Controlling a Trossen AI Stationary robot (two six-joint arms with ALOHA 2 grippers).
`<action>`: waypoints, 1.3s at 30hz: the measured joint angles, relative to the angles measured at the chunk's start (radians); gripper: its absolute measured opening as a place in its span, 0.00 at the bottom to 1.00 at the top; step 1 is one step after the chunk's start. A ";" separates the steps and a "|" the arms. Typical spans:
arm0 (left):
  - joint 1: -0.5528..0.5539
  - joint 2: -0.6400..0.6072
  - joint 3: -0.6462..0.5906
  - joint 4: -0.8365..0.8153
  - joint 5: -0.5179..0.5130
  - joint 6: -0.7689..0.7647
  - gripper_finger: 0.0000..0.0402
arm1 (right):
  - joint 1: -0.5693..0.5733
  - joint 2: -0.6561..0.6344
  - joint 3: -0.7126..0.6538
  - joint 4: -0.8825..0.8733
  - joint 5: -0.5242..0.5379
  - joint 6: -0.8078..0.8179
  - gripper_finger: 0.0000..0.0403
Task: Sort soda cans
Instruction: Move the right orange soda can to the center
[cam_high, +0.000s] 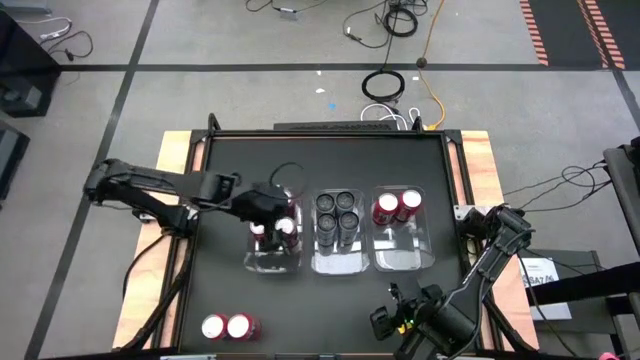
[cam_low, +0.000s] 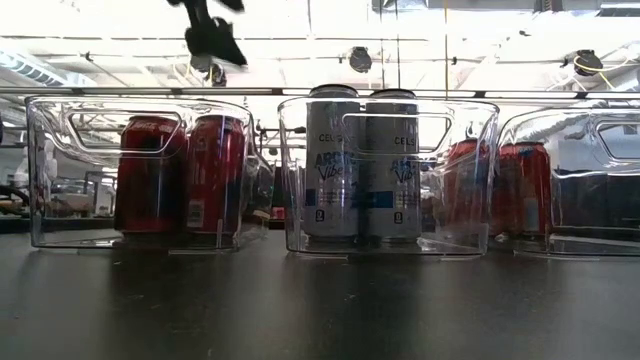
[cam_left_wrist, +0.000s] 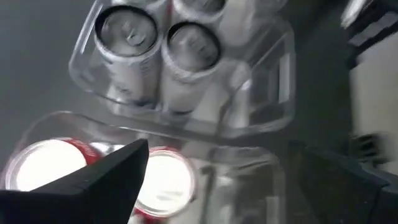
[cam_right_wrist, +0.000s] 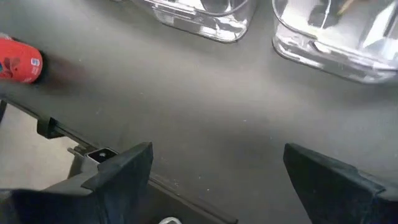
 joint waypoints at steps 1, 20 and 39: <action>-0.015 -0.020 0.004 0.001 0.000 -0.036 0.96 | 0.000 0.000 0.000 0.000 0.007 -0.014 0.88; -0.553 -0.118 0.005 -0.115 -0.324 -0.575 0.96 | -0.001 0.007 0.000 0.086 0.173 -0.122 0.88; -0.875 0.022 0.005 -0.121 -0.211 -0.707 0.96 | -0.012 0.120 0.000 0.410 0.173 -0.091 0.88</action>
